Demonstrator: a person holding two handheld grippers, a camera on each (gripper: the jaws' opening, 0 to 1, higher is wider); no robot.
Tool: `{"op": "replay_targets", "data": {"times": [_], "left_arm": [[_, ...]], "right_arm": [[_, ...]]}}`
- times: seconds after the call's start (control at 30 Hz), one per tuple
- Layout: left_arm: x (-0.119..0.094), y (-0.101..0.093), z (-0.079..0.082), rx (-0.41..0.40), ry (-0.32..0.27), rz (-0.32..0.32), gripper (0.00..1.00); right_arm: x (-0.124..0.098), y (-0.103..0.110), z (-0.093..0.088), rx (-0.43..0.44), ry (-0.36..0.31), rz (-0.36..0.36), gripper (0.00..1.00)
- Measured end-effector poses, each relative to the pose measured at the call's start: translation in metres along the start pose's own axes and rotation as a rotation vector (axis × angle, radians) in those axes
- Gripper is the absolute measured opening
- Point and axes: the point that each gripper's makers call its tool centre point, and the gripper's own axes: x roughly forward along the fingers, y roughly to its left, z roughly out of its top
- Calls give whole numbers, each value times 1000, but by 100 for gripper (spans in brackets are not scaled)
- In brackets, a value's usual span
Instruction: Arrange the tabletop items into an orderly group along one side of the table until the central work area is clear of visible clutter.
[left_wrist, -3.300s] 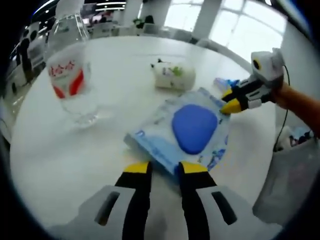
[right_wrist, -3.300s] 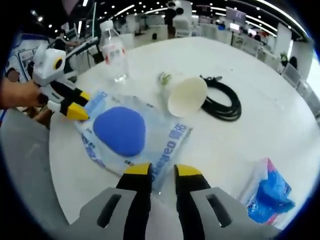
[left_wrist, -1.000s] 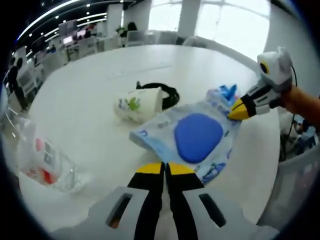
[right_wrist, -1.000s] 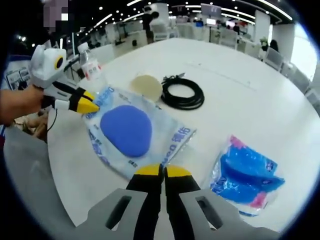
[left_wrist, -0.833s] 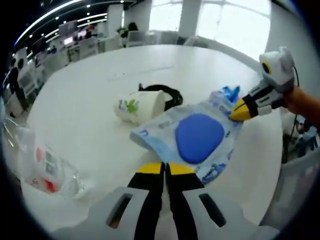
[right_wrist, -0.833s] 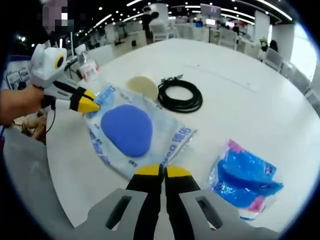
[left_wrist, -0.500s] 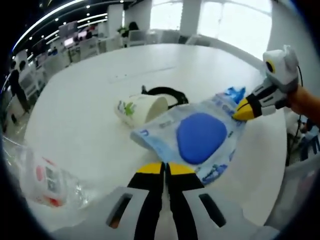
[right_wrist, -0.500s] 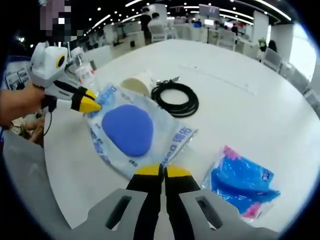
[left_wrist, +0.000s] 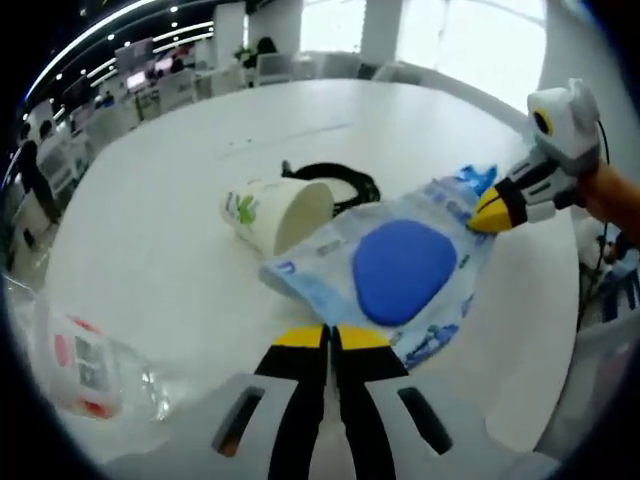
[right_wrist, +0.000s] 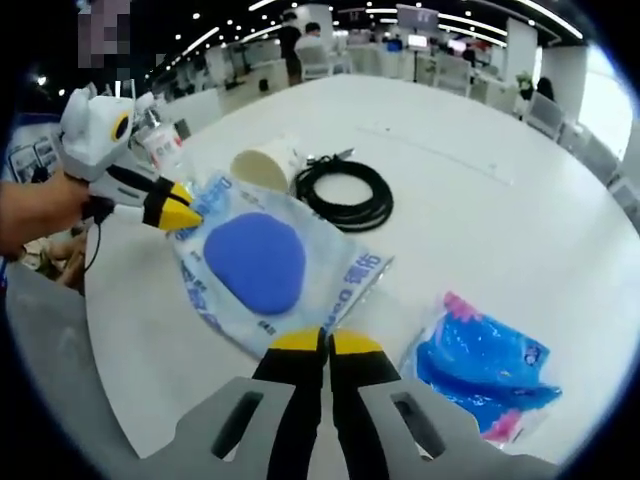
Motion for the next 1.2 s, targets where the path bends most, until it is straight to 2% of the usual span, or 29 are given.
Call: {"op": "replay_targets", "data": {"times": [0.33, 0.47, 0.67, 1.2], "left_arm": [[5, -2, 3, 0, 2, 1, 0], [9, -3, -3, 2, 16, 0, 0], [10, -1, -1, 5, 12, 1, 0], [14, 1, -6, 7, 23, 11, 4]], "right_arm": [[2, -6, -2, 8, 7, -10, 2], [4, -5, -6, 8, 21, -2, 2], [6, -7, -7, 3, 25, -7, 2], [10, -9, -12, 13, 48, -7, 3]]}}
